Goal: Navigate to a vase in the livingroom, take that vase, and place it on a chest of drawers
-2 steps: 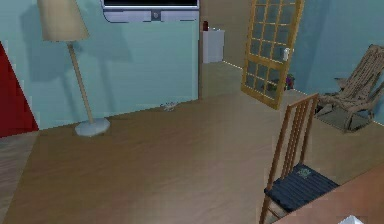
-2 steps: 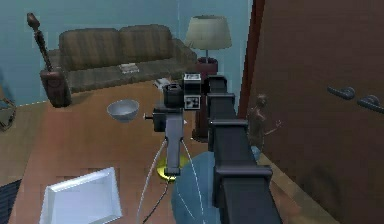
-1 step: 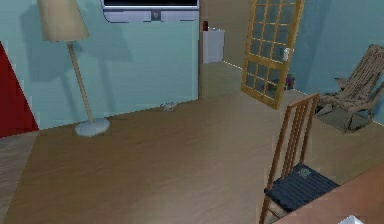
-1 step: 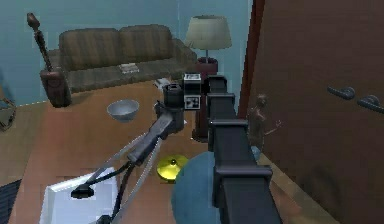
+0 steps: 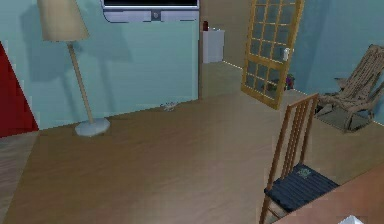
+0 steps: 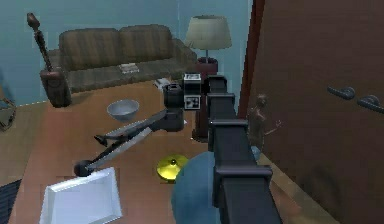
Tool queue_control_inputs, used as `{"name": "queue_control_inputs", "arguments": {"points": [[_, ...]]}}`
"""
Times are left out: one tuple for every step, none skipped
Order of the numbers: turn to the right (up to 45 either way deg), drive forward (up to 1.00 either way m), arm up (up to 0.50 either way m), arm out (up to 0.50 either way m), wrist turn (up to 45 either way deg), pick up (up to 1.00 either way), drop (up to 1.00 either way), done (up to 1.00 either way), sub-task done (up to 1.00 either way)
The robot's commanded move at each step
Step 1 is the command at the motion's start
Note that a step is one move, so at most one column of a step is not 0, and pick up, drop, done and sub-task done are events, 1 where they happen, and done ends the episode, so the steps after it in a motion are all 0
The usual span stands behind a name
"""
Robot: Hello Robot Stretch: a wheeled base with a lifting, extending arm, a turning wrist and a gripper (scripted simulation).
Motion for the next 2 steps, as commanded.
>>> {"name": "queue_control_inputs", "arguments": {"points": [[0.0,0.00,0.00,0.00,45.0,0.00,0.00,0.00,0.00],[0.0,0.00,0.00,0.00,30.0,0.00,0.00,0.00,0.00]]}}
